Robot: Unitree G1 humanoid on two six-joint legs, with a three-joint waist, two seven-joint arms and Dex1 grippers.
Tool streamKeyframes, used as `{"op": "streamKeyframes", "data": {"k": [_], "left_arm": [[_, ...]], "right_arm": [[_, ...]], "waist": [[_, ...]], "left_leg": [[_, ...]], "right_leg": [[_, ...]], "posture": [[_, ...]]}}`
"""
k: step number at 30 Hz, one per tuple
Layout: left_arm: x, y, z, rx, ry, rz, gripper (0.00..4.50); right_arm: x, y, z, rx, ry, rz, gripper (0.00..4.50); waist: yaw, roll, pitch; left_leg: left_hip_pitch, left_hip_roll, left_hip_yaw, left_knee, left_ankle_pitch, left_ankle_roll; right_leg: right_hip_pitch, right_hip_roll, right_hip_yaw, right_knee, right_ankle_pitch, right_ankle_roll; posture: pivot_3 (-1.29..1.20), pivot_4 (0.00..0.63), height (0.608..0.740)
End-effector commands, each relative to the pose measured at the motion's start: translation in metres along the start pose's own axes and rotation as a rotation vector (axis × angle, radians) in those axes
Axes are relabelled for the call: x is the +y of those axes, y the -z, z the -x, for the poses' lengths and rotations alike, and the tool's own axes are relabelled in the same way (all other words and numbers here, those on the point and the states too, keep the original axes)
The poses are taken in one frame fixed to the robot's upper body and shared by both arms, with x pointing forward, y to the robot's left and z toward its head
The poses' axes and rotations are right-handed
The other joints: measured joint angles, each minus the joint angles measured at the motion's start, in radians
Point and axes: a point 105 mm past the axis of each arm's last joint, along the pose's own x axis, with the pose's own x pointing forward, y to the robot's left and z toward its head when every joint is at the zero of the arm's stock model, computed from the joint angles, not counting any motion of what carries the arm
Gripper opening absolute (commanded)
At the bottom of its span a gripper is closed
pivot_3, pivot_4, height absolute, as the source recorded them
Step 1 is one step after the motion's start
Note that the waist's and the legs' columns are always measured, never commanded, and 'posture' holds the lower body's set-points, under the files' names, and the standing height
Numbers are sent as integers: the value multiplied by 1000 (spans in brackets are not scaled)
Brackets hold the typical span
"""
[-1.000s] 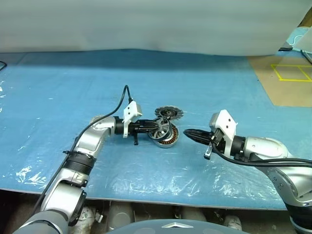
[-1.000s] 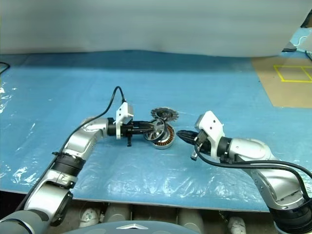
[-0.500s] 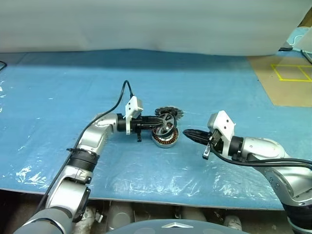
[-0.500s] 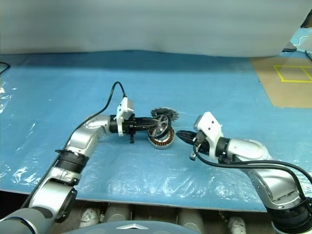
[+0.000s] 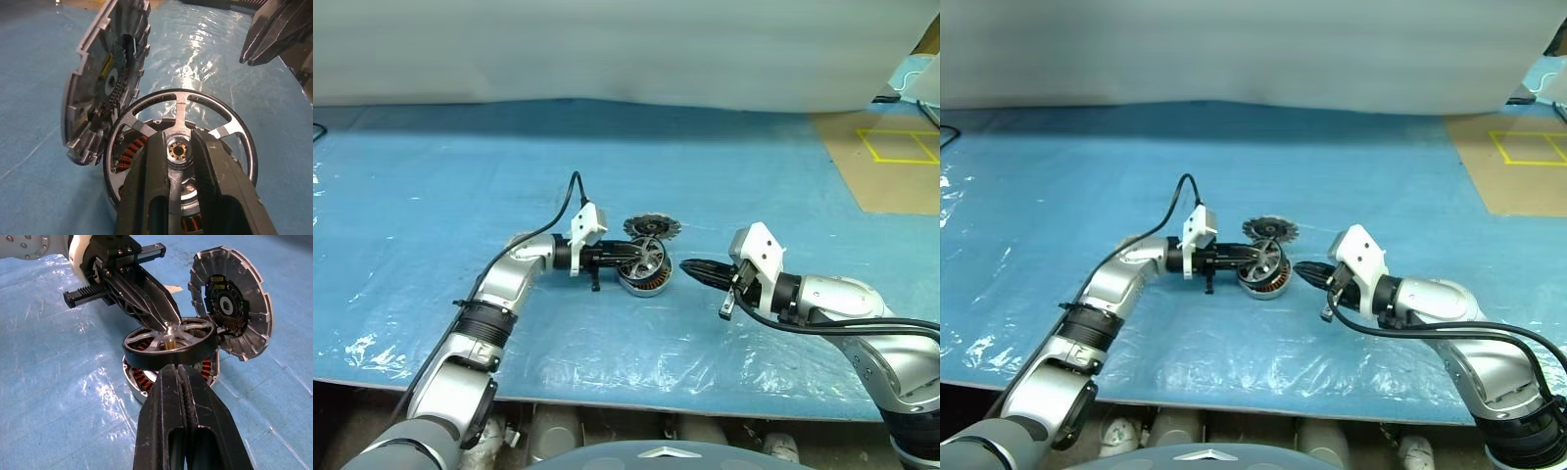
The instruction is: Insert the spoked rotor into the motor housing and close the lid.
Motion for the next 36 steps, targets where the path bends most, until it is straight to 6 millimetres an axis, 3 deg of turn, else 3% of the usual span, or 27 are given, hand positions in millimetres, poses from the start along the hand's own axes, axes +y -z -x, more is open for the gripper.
{"op": "streamKeyframes", "data": {"k": [1,7,11,13,14,20,23,27,32,36], "left_arm": [[-1,-8,-3,-19,13,-37,363],[8,-8,0,-15,-32,-19,363],[16,-11,0,-8,-73,-32,1736],[27,-15,-1,-6,-174,-139,2379],[23,-20,-1,-19,-142,-171,2729],[10,-59,2,-178,-63,-75,2729],[-8,-53,11,-140,36,-31,2729],[-11,-31,26,-25,36,-19,2729],[9,-24,49,16,-72,-24,2729],[24,-18,66,41,-160,-32,2729]], "right_arm": [[-1,-7,1,-27,11,32,0],[-2,-6,1,-22,17,40,0],[-3,-5,-1,-24,19,43,0],[-3,-5,-2,-25,17,43,0],[-2,-5,-2,-26,15,42,0],[0,-4,-3,-32,5,31,0],[3,-5,-5,-42,-16,19,0],[4,-2,-11,-48,-50,-11,0],[5,1,-30,-51,-114,-28,0],[-7,3,-55,-64,-102,-42,0]], "waist": [[0,0,0],[0,0,0],[0,0,0],[0,0,0],[0,0,0],[0,0,0],[-3,0,0],[-5,1,-1],[-2,1,-1],[-6,1,-1]], "left_leg": [[0,0,0,0,0,0],[0,0,0,0,0,0],[0,0,0,0,0,0],[0,0,0,0,0,0],[0,0,0,0,0,0],[-1,0,0,0,0,0],[0,0,0,0,0,0],[1,0,0,-1,0,0],[0,0,0,1,0,0],[1,0,0,2,0,0]], "right_leg": [[0,0,0,0,0,0],[0,0,0,0,0,0],[0,0,0,0,0,0],[0,0,0,0,0,0],[0,0,0,0,0,0],[0,0,0,0,0,0],[0,0,0,0,0,-1],[0,0,0,0,-1,-2],[1,0,0,1,-2,-3],[1,0,0,1,-2,-3]], "posture": [[0,150,740],[0,150,740],[0,150,740],[0,150,740],[0,150,740],[0,150,740],[0,150,740],[0,150,740],[0,150,740],[0,150,740]]}}
